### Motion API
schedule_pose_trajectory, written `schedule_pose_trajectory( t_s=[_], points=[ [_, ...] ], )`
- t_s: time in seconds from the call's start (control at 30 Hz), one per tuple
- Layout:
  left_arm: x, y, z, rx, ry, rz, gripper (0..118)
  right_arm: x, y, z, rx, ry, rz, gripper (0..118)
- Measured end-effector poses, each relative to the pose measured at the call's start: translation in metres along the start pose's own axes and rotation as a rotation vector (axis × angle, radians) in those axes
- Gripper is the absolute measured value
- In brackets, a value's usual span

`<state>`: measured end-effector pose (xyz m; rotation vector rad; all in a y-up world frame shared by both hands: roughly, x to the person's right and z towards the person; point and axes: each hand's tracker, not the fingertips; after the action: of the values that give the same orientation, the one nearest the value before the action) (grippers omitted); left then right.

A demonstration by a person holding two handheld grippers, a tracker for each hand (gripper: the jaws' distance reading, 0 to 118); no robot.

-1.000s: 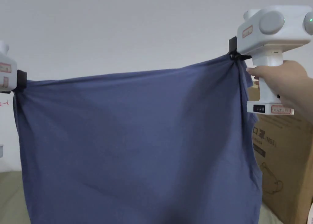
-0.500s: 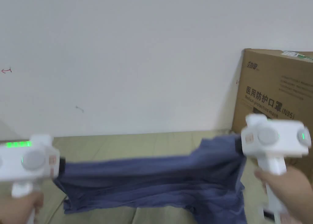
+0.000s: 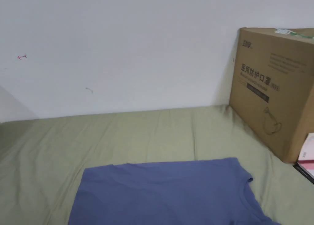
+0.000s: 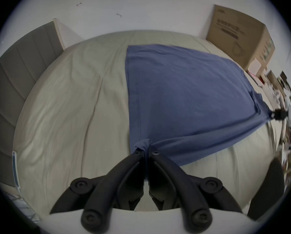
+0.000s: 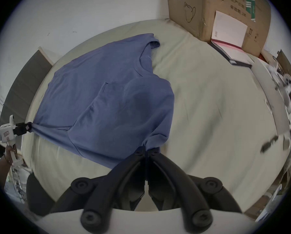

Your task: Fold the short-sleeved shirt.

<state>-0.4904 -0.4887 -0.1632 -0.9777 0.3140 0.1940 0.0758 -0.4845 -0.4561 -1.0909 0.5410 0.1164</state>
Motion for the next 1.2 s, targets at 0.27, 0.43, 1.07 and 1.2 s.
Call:
schedule_pose_trajectory(
  t_s=[0.27, 0.43, 1.07, 1.2],
  points=[
    [0.011, -0.082, 0.046, -0.085, 0.01, -0.052, 2, 0.002, -0.069, 0.028, -0.152, 0.012, 0.085, 0],
    [0.014, -0.093, 0.051, -0.133, -0.001, -0.085, 2, 0.002, -0.076, 0.024, -0.205, 0.001, 0.026, 0],
    [0.014, -0.039, 0.157, 0.33, -0.207, 0.297, 111, -0.091, -0.049, 0.118, 0.205, 0.055, 0.103, 108],
    [0.054, -0.044, 0.198, 0.733, -0.064, 0.241, 102, -0.122, -0.051, 0.158, 0.646, 0.16, 0.053, 99]
  ],
)
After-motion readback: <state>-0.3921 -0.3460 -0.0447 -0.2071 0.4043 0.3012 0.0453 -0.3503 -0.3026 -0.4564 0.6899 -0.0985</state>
